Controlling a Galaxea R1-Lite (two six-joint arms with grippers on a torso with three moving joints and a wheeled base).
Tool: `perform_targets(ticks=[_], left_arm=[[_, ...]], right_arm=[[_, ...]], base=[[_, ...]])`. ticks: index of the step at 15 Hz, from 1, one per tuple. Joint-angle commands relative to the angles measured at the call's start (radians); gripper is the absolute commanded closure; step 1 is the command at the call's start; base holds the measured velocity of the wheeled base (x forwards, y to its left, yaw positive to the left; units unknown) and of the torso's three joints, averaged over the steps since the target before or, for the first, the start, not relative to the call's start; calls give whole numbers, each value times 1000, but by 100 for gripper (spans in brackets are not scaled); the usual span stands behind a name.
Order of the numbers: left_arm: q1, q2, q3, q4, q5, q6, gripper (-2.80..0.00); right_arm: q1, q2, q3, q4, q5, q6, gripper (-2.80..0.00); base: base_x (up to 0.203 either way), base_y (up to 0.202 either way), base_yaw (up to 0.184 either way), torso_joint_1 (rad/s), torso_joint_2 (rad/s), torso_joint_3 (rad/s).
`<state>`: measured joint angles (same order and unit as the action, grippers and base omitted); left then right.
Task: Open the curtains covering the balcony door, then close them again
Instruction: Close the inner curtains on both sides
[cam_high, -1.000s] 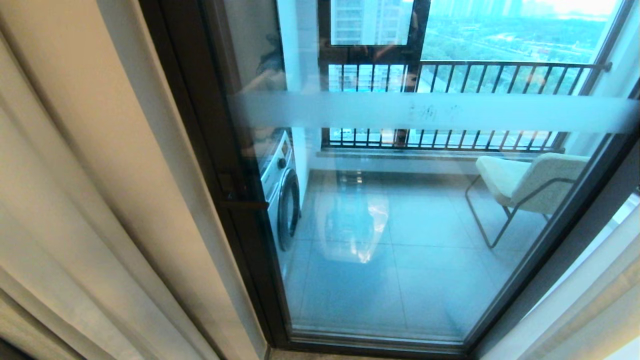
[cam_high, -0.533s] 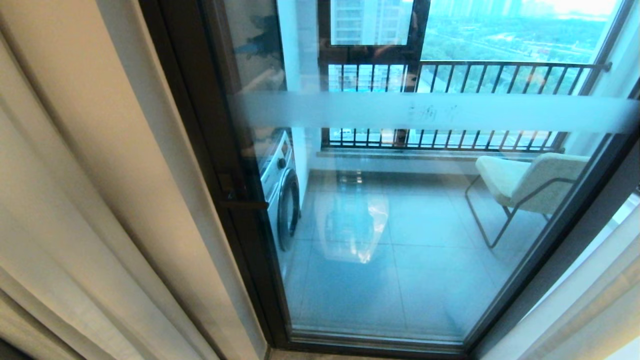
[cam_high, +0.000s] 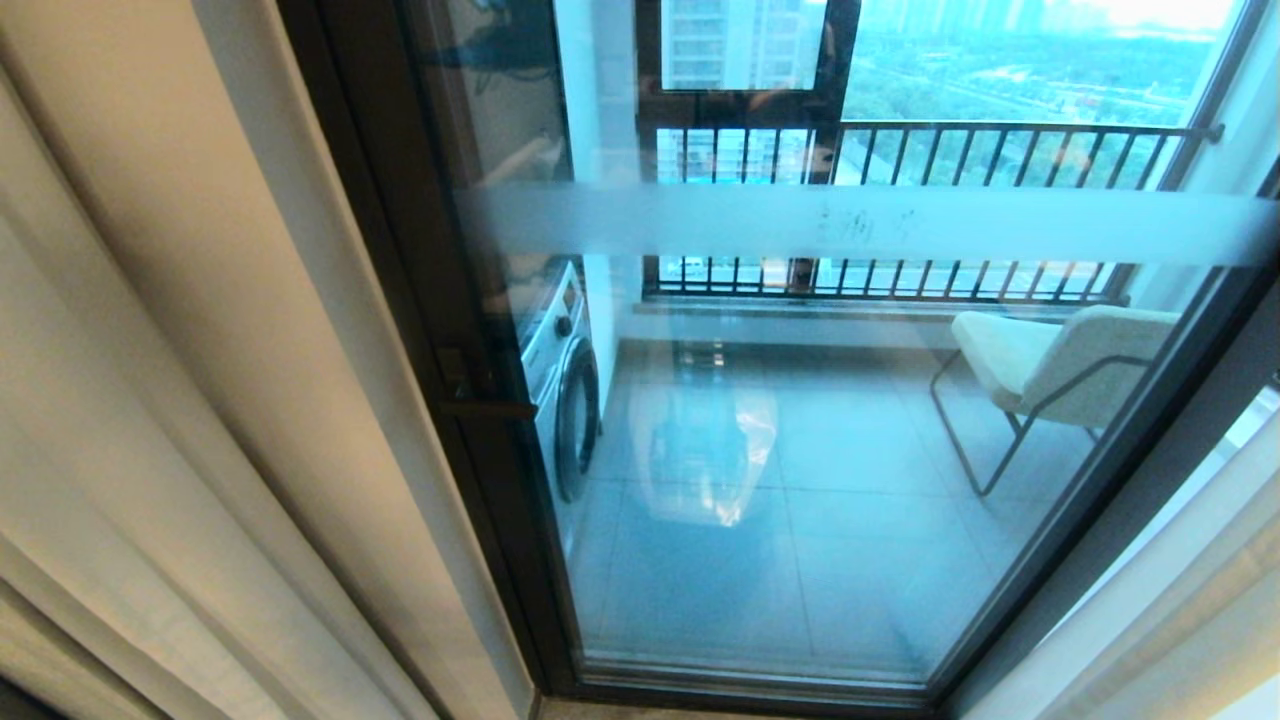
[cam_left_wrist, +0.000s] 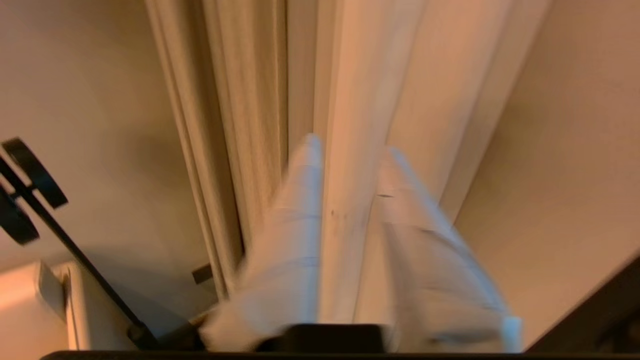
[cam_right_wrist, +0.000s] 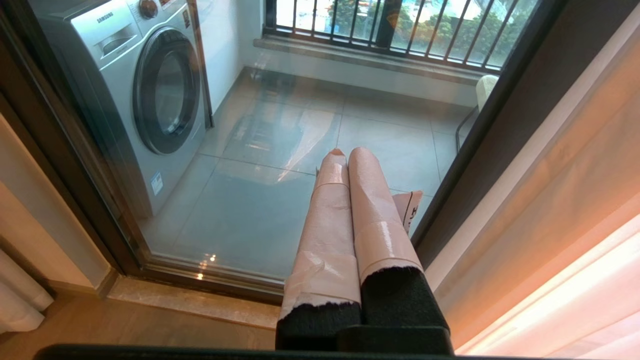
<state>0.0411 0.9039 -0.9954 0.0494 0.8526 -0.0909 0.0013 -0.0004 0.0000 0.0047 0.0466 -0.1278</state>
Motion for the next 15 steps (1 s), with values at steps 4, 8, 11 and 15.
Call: perform_targets(ticks=[4, 8, 11, 15], left_arm=[[126, 154, -98, 5, 16, -25, -280], [257, 218, -172, 5, 6, -36, -280], [275, 270, -228, 9, -25, -82, -280], [301, 303, -270, 9, -166, -89, -280]], right_arm=[[0, 0, 0, 0, 1, -1, 0], [0, 0, 0, 0, 1, -1, 0], [0, 0, 0, 0, 1, -1, 0], [0, 0, 0, 0, 1, -1, 0]], base=[[0, 0, 0, 0, 0, 0], [0, 0, 0, 0, 0, 0], [0, 0, 0, 0, 0, 0], [0, 0, 0, 0, 0, 0]])
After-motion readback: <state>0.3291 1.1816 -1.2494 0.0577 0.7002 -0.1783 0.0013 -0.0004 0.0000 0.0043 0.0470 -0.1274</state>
